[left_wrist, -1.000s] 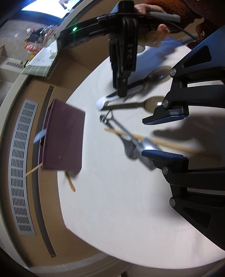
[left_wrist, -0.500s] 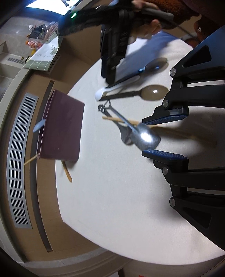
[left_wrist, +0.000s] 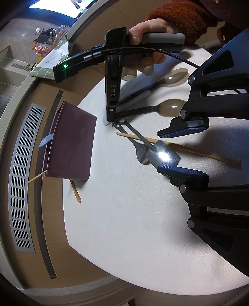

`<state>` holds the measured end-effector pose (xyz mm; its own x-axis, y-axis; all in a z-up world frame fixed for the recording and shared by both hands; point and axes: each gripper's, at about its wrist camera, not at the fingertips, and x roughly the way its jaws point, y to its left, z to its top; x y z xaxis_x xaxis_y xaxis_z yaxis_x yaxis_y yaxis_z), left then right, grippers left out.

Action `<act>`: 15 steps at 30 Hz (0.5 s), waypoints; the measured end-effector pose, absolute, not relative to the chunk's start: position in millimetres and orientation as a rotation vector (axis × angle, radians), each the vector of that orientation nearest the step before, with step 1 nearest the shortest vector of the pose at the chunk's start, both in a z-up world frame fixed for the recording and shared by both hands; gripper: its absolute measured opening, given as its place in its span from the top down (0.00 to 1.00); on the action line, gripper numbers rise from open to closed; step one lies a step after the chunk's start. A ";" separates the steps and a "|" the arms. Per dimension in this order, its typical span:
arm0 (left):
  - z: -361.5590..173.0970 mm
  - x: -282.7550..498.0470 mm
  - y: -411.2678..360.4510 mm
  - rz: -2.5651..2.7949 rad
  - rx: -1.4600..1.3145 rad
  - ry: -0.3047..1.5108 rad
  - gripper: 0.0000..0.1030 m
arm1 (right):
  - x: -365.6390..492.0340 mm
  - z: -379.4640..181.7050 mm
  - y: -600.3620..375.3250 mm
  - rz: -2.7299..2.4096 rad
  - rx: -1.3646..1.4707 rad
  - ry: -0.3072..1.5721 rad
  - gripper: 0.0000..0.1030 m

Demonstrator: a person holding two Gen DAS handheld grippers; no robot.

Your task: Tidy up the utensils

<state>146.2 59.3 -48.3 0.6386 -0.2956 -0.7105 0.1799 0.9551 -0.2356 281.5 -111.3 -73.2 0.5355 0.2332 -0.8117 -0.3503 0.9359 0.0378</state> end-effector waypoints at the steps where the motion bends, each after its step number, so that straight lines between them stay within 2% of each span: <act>1: -47.8 145.5 58.1 -0.283 -0.147 0.834 0.70 | 280.2 -68.9 -113.4 0.370 -0.128 0.932 0.71; 14: -46.7 145.0 12.4 -0.438 -0.085 0.864 0.70 | 209.3 -4.6 -186.6 0.455 -0.052 0.706 0.72; 15: -45.3 145.3 6.1 -0.453 -0.076 0.864 0.70 | 207.1 -3.7 -191.4 0.438 -0.041 0.693 0.96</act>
<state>145.3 6.1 -45.3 0.5610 -0.4144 -0.7166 0.3538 0.9027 -0.2450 207.1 -191.4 -3.7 0.6826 0.3768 -0.6262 -0.4037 0.9087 0.1067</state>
